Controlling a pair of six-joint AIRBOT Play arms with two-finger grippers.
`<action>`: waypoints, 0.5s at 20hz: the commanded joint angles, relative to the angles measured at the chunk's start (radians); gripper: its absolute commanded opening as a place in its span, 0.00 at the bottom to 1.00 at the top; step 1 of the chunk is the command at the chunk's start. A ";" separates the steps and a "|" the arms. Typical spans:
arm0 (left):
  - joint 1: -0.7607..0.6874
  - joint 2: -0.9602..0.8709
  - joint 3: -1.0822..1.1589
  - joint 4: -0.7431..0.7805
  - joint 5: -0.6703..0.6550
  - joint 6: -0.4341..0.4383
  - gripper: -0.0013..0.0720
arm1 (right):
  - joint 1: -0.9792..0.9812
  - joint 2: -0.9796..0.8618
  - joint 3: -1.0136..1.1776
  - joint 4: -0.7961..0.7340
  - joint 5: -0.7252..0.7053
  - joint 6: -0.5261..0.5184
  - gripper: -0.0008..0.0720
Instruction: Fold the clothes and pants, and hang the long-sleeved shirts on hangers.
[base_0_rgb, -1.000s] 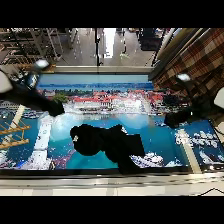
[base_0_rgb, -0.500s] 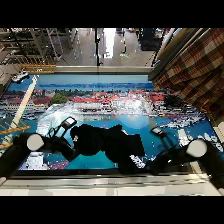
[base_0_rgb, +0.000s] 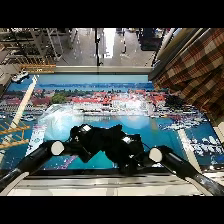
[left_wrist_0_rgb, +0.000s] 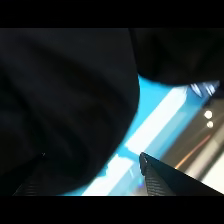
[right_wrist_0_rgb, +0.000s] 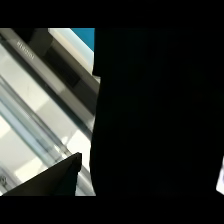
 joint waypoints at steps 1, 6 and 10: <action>-0.014 -0.117 0.072 -0.027 0.054 0.011 0.67 | 0.034 -0.148 0.100 0.029 -0.030 -0.020 0.58; 0.057 -0.135 0.118 -0.021 -0.032 -0.077 0.02 | 0.023 -0.113 0.174 -0.311 0.079 0.234 0.04; 0.263 0.117 0.369 0.004 -0.423 -0.048 0.02 | -0.046 0.114 0.424 -0.746 0.394 0.338 0.04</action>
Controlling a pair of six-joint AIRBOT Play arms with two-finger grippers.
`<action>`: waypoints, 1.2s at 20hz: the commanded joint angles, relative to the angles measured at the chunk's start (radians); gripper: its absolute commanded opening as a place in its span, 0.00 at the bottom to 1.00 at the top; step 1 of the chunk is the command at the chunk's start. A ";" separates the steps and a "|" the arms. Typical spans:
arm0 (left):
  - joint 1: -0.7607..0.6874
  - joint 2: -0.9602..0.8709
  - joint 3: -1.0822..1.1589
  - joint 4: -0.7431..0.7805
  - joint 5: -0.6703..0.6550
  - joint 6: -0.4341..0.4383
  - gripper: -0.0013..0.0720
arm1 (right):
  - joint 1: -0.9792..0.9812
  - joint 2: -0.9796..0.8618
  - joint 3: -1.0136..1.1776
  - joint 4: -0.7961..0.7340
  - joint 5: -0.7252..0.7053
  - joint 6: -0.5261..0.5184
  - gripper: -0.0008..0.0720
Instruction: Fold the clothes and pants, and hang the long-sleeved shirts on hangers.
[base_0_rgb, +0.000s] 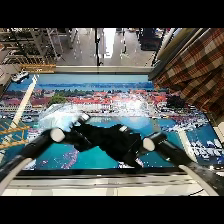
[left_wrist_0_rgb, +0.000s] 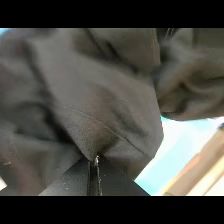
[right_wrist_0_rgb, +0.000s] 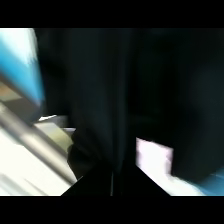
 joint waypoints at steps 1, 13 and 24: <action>0.167 0.198 0.261 -0.002 -0.326 0.001 0.02 | -0.034 0.201 0.268 -0.369 0.285 0.072 0.04; 0.399 0.360 1.091 -0.244 -0.283 -0.182 0.02 | -0.035 0.318 1.201 -0.242 0.047 -0.102 0.04; 0.408 -0.527 0.835 -0.098 -0.041 -0.119 0.10 | -0.319 -0.639 0.912 -0.020 -0.381 -0.085 0.86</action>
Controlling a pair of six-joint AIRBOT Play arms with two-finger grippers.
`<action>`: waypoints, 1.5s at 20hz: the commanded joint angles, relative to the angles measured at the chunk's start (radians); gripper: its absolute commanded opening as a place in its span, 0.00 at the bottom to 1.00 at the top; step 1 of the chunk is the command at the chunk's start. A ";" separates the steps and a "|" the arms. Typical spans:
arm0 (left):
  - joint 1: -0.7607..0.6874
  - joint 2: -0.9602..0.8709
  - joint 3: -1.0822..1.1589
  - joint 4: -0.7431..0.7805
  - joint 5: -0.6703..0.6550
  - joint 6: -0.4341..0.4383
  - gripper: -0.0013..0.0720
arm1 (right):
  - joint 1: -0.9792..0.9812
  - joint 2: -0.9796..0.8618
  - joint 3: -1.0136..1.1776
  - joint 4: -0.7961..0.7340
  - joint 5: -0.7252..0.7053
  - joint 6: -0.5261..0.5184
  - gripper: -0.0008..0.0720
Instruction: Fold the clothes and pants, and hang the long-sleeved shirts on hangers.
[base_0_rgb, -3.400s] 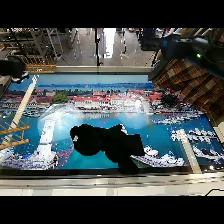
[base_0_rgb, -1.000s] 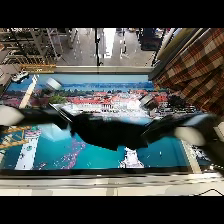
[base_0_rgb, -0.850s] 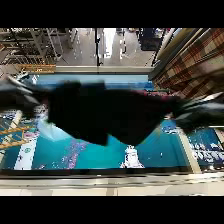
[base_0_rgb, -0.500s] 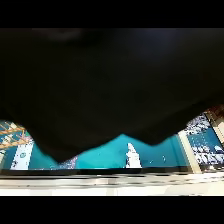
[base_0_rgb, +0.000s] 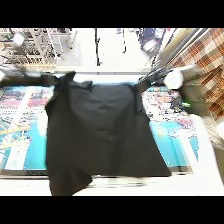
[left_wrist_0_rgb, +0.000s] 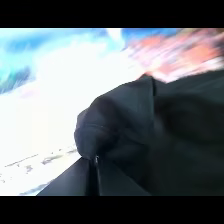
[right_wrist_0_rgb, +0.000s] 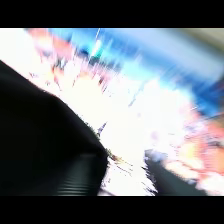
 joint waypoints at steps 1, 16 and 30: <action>0.026 -0.274 0.016 0.024 0.187 0.023 0.43 | -0.072 -0.268 -0.002 0.100 -0.278 0.003 0.89; 0.410 0.242 -0.863 0.136 -0.212 -0.102 1.00 | -0.691 0.362 -1.082 0.636 0.379 -0.180 0.89; 0.248 0.153 -1.057 -0.028 -0.035 0.006 0.88 | -0.623 0.098 -1.130 0.846 0.150 -0.343 0.79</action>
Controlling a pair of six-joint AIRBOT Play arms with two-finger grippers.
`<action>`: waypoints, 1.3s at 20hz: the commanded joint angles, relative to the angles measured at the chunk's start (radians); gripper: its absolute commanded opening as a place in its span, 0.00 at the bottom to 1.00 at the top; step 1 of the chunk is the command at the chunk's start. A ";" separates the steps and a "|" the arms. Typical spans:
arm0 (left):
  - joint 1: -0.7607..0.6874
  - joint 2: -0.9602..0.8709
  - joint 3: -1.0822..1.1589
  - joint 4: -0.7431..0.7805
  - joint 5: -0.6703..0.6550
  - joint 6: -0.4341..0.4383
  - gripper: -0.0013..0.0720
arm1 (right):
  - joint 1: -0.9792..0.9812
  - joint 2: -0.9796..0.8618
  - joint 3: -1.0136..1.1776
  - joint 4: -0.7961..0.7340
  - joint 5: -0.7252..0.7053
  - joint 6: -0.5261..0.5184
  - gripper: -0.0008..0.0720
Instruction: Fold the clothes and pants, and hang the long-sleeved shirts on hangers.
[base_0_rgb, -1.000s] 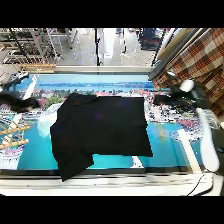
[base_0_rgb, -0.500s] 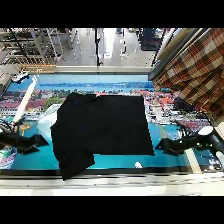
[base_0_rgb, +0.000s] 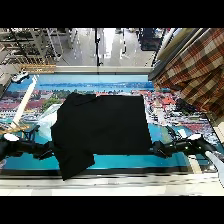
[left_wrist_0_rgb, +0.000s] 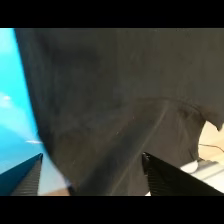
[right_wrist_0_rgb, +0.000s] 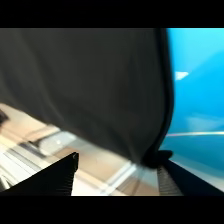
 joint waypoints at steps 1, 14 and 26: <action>-0.063 -0.050 -0.007 -0.019 0.061 0.003 0.71 | 0.040 -0.086 0.027 0.043 -0.089 -0.030 0.78; 0.145 0.326 0.618 -0.769 -0.401 0.103 0.02 | 0.064 0.587 0.612 -0.051 0.293 0.063 0.04; 0.537 0.294 1.294 -1.017 -0.201 -0.100 0.02 | 0.065 0.529 1.358 -0.145 0.105 0.154 0.04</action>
